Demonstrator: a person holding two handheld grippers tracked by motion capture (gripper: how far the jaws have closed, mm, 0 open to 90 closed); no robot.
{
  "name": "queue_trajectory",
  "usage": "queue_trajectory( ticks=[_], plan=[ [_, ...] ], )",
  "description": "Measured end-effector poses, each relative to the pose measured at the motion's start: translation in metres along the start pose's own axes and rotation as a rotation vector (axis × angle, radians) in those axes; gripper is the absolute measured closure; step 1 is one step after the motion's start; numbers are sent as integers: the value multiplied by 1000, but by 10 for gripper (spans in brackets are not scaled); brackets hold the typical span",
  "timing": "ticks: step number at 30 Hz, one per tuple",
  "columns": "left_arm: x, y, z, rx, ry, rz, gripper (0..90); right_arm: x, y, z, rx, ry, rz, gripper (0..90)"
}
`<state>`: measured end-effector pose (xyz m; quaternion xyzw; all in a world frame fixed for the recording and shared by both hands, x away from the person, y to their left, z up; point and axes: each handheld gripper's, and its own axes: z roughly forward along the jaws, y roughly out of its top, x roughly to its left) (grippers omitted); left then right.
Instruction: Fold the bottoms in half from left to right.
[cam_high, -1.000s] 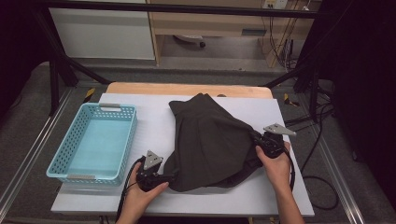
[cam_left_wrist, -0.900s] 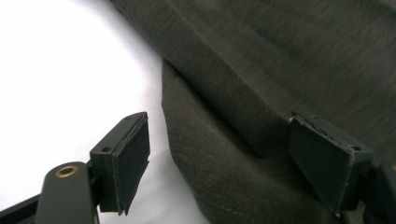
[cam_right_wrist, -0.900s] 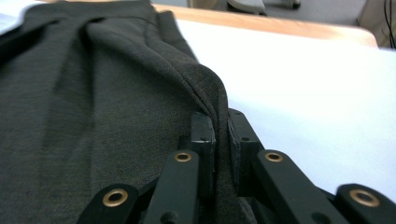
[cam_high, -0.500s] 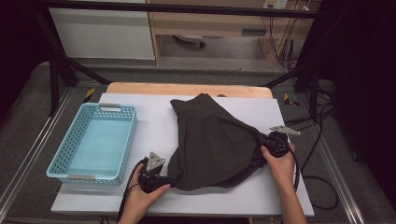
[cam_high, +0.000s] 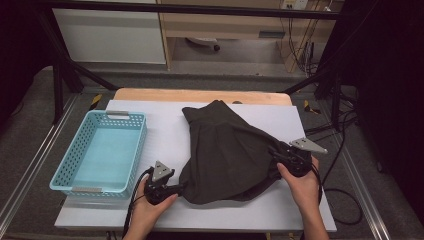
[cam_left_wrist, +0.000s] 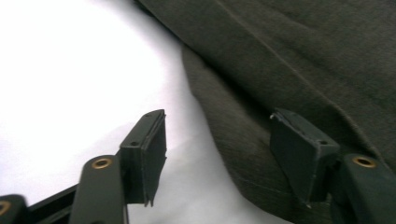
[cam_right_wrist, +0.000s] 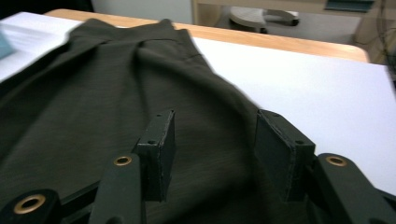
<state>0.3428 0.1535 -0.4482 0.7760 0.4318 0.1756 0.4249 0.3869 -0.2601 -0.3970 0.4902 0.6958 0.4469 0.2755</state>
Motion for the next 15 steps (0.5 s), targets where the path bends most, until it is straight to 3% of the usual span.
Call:
queue_trajectory(
  ticks=[7,15],
  plan=[
    [3,-1,3,22,5,19,397,29,-8,-1,21,55,-46,483],
    [0,-4,11,59,-37,10,415,35,-16,5,48,63,-56,498]
  ],
)
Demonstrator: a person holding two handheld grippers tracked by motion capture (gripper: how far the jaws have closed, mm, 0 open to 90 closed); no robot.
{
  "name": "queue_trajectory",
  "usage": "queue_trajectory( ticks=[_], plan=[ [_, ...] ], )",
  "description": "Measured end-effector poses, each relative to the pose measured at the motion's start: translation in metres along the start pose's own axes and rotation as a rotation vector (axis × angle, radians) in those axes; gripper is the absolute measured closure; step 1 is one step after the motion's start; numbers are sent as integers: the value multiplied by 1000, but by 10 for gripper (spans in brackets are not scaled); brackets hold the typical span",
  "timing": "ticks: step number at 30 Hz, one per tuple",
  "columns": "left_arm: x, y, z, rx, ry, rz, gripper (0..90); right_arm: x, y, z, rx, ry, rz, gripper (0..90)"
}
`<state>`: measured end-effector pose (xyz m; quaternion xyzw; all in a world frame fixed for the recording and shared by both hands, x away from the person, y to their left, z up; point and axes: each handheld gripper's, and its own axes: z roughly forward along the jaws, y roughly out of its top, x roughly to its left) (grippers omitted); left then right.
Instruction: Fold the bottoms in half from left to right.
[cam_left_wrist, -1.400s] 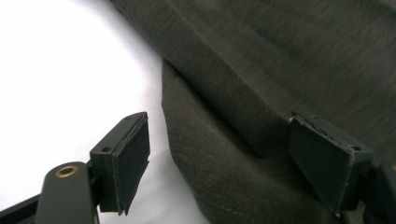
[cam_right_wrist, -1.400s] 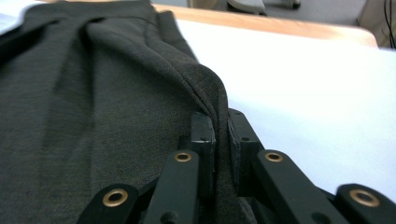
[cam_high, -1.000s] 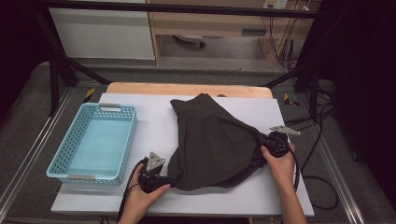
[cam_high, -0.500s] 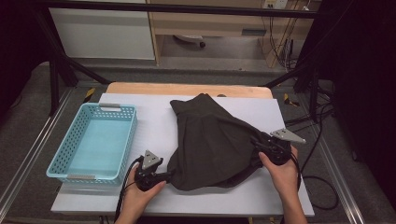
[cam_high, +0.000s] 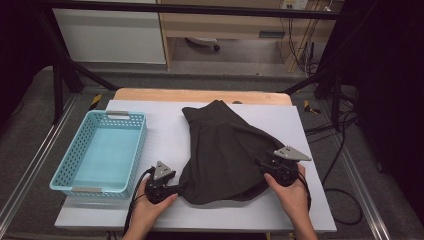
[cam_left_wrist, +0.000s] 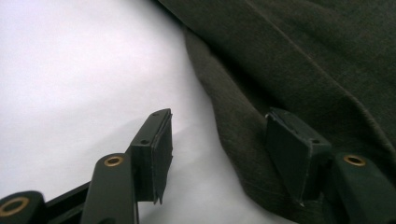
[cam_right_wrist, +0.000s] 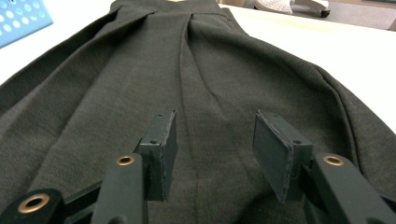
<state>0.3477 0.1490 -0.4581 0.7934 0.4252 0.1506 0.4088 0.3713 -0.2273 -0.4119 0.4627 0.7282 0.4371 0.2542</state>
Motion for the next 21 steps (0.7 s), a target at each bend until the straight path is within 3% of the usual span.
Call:
queue_trajectory(
  ticks=[7,12,14,16,21],
  plan=[
    [-3,2,3,18,-24,26,478,1,-4,0,14,-1,-7,501],
    [-8,2,5,24,-90,18,785,3,-4,0,16,-2,-14,506],
    [-11,3,5,26,-102,21,821,4,-4,0,16,-4,-18,510],
    [-15,3,5,33,-146,7,848,4,-4,1,19,-7,-24,517],
    [-34,7,2,24,-186,51,861,4,-7,3,37,-12,-30,518]
  ],
)
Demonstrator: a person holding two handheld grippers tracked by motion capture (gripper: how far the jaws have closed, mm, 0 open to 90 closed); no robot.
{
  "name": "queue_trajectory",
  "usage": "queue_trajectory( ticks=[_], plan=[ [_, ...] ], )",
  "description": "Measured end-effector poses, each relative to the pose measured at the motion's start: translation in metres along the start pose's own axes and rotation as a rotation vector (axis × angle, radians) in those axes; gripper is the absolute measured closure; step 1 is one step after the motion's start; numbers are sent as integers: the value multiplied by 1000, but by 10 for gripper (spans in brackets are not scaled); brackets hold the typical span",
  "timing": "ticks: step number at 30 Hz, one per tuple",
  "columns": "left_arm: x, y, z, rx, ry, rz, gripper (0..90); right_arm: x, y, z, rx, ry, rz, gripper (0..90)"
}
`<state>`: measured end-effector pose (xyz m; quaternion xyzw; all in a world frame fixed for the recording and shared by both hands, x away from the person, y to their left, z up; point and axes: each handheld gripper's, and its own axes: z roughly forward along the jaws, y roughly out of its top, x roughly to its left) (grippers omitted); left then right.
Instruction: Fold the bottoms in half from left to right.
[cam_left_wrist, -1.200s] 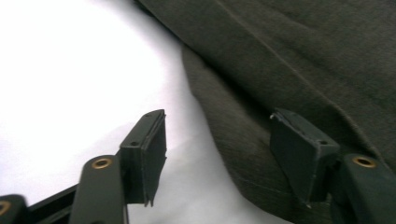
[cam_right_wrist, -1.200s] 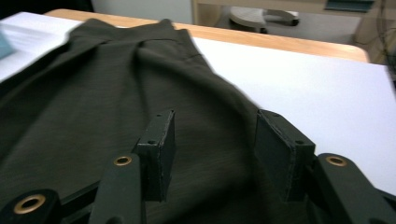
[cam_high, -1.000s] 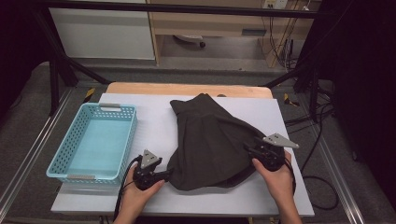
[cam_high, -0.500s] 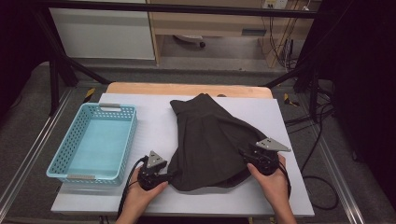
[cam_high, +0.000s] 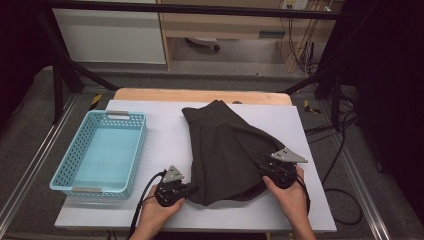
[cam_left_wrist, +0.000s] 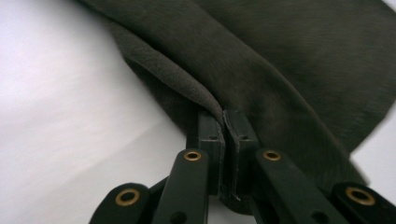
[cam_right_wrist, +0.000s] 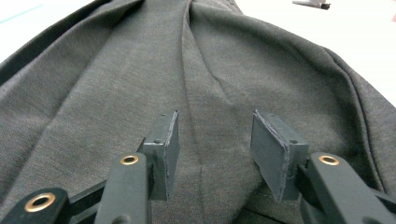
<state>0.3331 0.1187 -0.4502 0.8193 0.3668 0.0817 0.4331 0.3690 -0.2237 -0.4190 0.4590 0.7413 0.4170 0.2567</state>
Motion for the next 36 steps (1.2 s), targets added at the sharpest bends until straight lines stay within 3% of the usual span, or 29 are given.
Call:
queue_trajectory(
  ticks=[5,10,16,22,26,32,36],
  plan=[
    [-13,1,4,6,-19,26,863,-2,0,-1,-1,-3,-5,513],
    [-17,-1,12,22,-29,27,862,-3,-1,-5,4,-1,1,486],
    [-22,-3,18,26,-25,41,858,-6,-18,-15,20,-10,-3,435],
    [-21,-3,16,14,-15,36,747,-9,-34,-7,74,-10,13,419],
    [-20,-5,14,14,2,48,692,-9,-36,-5,81,-11,-6,505],
    [-20,-5,14,9,9,45,668,-5,-31,-14,66,8,-27,820],
    [-19,-5,14,10,12,36,637,-5,-23,-25,35,21,-15,884]
  ],
)
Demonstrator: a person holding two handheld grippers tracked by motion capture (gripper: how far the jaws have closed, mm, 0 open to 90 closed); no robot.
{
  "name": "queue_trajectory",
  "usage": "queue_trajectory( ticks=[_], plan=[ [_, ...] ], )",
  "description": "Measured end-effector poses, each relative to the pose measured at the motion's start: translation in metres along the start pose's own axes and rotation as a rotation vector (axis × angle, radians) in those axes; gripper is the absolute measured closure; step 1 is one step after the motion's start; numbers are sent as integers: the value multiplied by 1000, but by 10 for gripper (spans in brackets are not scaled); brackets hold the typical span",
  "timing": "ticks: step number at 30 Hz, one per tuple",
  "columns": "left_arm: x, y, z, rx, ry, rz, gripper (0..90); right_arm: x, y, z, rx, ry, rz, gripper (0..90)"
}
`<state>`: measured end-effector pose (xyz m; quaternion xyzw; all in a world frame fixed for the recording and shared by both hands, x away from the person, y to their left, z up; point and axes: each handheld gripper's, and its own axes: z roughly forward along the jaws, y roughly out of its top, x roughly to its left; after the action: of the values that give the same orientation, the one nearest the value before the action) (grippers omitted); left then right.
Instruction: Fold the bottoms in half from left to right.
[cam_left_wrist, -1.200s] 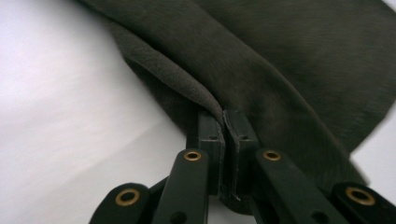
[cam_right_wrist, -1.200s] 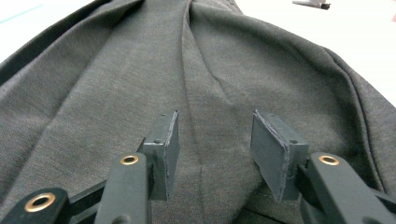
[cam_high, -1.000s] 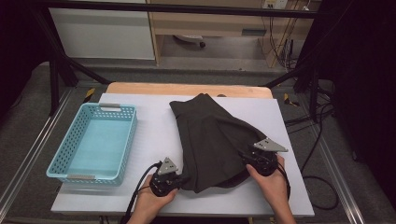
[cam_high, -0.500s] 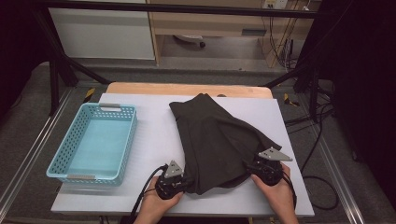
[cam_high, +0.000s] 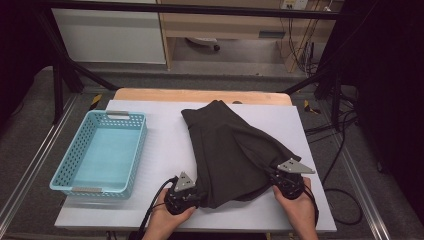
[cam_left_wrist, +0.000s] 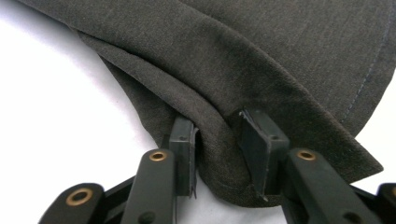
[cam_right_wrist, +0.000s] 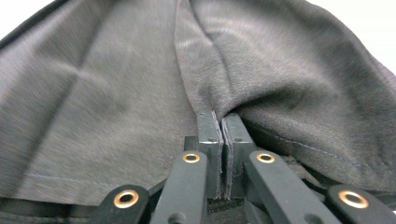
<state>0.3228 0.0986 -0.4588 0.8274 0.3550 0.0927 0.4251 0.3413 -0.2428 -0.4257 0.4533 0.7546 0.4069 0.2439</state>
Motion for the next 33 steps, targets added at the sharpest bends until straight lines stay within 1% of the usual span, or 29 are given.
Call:
queue_trajectory(
  ticks=[3,5,8,11,13,14,15,16,18,20,23,26,29,33],
  plan=[
    [0,0,0,-1,2,-3,616,-2,4,-8,-25,0,15,890],
    [0,0,0,-3,6,-4,593,-3,4,-11,-27,2,20,891],
    [-1,0,0,-6,10,-4,553,-10,2,-12,-14,-13,47,891],
    [-1,1,0,-10,14,-5,526,-21,-5,-8,10,-34,85,891],
    [-1,1,0,-10,14,-6,515,-27,-10,-5,23,-28,116,889],
    [-1,1,0,-10,14,-6,513,-28,-11,-5,20,-22,118,884],
    [-1,1,0,-11,14,-8,508,-27,-10,-5,13,-20,111,865],
    [0,1,0,-12,16,-8,503,-25,-9,-6,2,-17,100,824],
    [0,1,0,-12,19,-6,497,-22,-6,-8,-22,-27,87,737],
    [0,1,0,-12,22,-4,495,-19,-3,-11,-44,-42,71,672],
    [0,0,-1,-12,26,-1,492,-16,2,-15,-75,-62,47,602],
    [1,1,-1,-12,29,-1,489,-15,6,-19,-99,-79,37,570],
    [2,1,-1,-14,31,-4,488,-12,8,-16,-106,-54,26,550],
    [1,1,-2,-15,36,-3,484,-5,9,1,-67,-32,-3,498]
  ],
)
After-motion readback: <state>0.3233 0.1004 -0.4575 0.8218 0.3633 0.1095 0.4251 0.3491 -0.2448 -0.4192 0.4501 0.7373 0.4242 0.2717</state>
